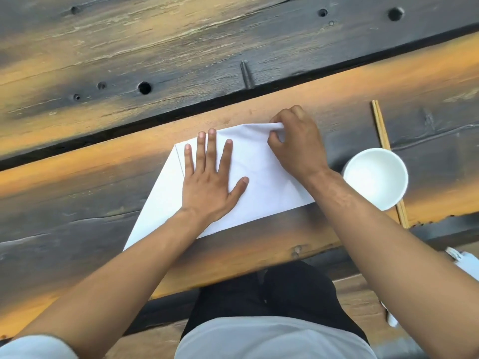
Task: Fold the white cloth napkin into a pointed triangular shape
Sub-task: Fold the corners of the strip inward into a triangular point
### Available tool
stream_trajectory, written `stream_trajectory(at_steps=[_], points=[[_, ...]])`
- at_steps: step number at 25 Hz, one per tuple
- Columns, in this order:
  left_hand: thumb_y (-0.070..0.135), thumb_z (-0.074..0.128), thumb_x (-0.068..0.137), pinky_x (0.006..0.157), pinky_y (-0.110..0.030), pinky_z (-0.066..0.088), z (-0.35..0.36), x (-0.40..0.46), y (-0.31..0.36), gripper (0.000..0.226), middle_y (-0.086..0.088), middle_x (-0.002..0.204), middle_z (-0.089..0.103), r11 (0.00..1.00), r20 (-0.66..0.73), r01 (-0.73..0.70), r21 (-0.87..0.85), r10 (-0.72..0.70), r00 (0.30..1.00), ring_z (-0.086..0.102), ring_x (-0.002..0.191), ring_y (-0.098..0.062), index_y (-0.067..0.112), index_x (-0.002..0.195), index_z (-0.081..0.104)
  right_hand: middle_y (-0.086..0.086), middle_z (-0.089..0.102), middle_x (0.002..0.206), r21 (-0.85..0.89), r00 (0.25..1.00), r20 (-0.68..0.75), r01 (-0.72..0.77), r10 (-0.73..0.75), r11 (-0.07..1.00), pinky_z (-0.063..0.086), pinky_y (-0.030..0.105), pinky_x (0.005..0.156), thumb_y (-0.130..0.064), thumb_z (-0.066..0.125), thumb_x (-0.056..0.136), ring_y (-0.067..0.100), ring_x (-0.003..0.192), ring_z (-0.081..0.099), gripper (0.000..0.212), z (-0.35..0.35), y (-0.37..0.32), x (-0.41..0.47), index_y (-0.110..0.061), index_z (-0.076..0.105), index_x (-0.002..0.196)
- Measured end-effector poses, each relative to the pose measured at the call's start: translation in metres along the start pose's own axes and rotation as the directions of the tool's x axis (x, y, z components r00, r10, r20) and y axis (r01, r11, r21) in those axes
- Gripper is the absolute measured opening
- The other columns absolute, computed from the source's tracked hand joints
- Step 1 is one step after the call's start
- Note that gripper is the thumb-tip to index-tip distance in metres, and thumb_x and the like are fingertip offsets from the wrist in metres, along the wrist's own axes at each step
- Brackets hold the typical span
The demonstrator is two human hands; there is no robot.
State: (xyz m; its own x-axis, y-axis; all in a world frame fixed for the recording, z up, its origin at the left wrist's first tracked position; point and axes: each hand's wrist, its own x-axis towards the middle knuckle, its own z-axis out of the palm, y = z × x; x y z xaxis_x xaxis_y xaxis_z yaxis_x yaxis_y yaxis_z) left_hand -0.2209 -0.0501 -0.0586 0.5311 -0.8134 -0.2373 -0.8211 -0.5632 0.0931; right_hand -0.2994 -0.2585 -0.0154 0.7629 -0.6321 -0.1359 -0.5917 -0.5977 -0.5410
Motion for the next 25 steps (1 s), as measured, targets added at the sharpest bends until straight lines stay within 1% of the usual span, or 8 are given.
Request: stream_trajectory(at_steps=[4, 6, 10, 12, 14, 18, 22, 25], points=[[0.064, 0.024, 0.101, 0.125, -0.062, -0.001, -0.007, 0.015, -0.003, 0.087, -0.020, 0.171, -0.008, 0.998, 0.029, 0.025, -0.058, -0.023, 0.999, -0.011, 0.158, -0.038, 0.010, 0.164, -0.001, 0.002, 0.066, 0.096, 0.143, 0.996, -0.085, -0.008, 0.021, 0.990, 0.048, 0.023, 0.074, -0.009, 0.063, 0.086, 0.003, 0.082, 0.049, 0.011, -0.011, -0.010, -0.017, -0.010, 0.069, 0.095], [0.063, 0.026, 0.101, 0.126, -0.061, 0.000, -0.011, 0.017, -0.001, 0.087, -0.020, 0.171, -0.003, 0.992, 0.015, 0.020, -0.123, -0.018, 1.000, -0.007, 0.158, -0.037, 0.008, 0.163, 0.001, 0.003, 0.066, 0.093, 0.166, 0.993, -0.114, 0.023, -0.004, 0.986, 0.050, 0.024, 0.074, -0.007, 0.066, 0.085, 0.005, 0.081, 0.052, 0.010, -0.015, -0.014, -0.029, -0.009, 0.070, 0.093], [0.044, 0.047, 0.100, 0.124, -0.056, 0.020, -0.030, 0.014, -0.011, 0.071, -0.022, 0.162, 0.031, 0.938, -0.160, 0.041, -0.343, -0.101, 0.982, 0.026, 0.151, -0.040, 0.004, 0.157, 0.030, 0.005, 0.068, 0.096, 0.144, 0.986, -0.147, 0.105, -0.084, 0.984, 0.052, 0.036, 0.083, -0.005, 0.068, 0.086, 0.024, 0.094, 0.062, 0.016, -0.012, -0.024, -0.058, -0.008, 0.076, 0.100], [0.031, 0.056, 0.096, 0.112, -0.054, 0.036, -0.041, 0.015, -0.023, 0.057, -0.022, 0.144, 0.049, 0.936, -0.242, 0.047, -0.349, -0.138, 0.960, 0.045, 0.133, -0.040, 0.006, 0.146, 0.046, 0.004, 0.066, 0.098, 0.121, 0.980, -0.154, 0.147, -0.127, 0.982, 0.049, 0.035, 0.085, -0.006, 0.069, 0.087, 0.026, 0.096, 0.058, 0.018, -0.003, -0.028, -0.075, -0.010, 0.079, 0.102], [0.021, 0.060, 0.093, 0.100, -0.052, 0.043, -0.048, 0.015, -0.037, 0.049, -0.019, 0.130, 0.055, 0.945, -0.229, 0.042, -0.326, -0.122, 0.966, 0.051, 0.118, -0.039, 0.009, 0.140, 0.054, 0.004, 0.064, 0.094, 0.093, 0.978, -0.131, 0.176, -0.164, 0.980, 0.048, 0.039, 0.082, -0.009, 0.072, 0.086, 0.027, 0.092, 0.056, 0.019, 0.008, -0.029, -0.088, -0.014, 0.080, 0.102], [0.009, 0.063, 0.093, 0.098, -0.051, 0.047, -0.049, 0.008, -0.051, 0.041, -0.019, 0.128, 0.058, 0.947, -0.204, -0.142, -0.288, 0.084, 0.975, 0.053, 0.120, -0.039, 0.010, 0.134, 0.062, 0.005, 0.063, 0.092, 0.000, 0.961, -0.029, 0.276, -0.276, 0.961, 0.048, 0.044, 0.077, -0.009, 0.074, 0.083, 0.030, 0.087, 0.058, 0.024, 0.029, -0.025, -0.106, -0.017, 0.079, 0.104], [0.003, 0.065, 0.090, 0.105, -0.053, 0.045, -0.043, 0.014, -0.050, 0.029, -0.020, 0.127, 0.064, 0.908, -0.255, -0.358, -0.216, 0.302, 0.919, 0.055, 0.126, -0.043, 0.005, 0.119, 0.070, -0.001, 0.066, 0.097, -0.030, 0.971, 0.006, 0.240, -0.240, 0.970, 0.046, 0.039, 0.081, -0.011, 0.074, 0.082, 0.027, 0.094, 0.056, 0.025, 0.038, -0.022, -0.108, -0.023, 0.080, 0.104], [0.003, 0.065, 0.089, 0.106, -0.056, 0.045, -0.041, 0.021, -0.044, 0.026, -0.020, 0.129, 0.065, 0.885, -0.230, -0.415, -0.211, 0.368, 0.901, 0.055, 0.129, -0.044, 0.005, 0.114, 0.073, -0.001, 0.066, 0.097, -0.038, 0.973, 0.006, 0.230, -0.230, 0.972, 0.044, 0.038, 0.081, -0.013, 0.074, 0.082, 0.026, 0.094, 0.056, 0.024, 0.041, -0.020, -0.108, -0.024, 0.080, 0.103]])
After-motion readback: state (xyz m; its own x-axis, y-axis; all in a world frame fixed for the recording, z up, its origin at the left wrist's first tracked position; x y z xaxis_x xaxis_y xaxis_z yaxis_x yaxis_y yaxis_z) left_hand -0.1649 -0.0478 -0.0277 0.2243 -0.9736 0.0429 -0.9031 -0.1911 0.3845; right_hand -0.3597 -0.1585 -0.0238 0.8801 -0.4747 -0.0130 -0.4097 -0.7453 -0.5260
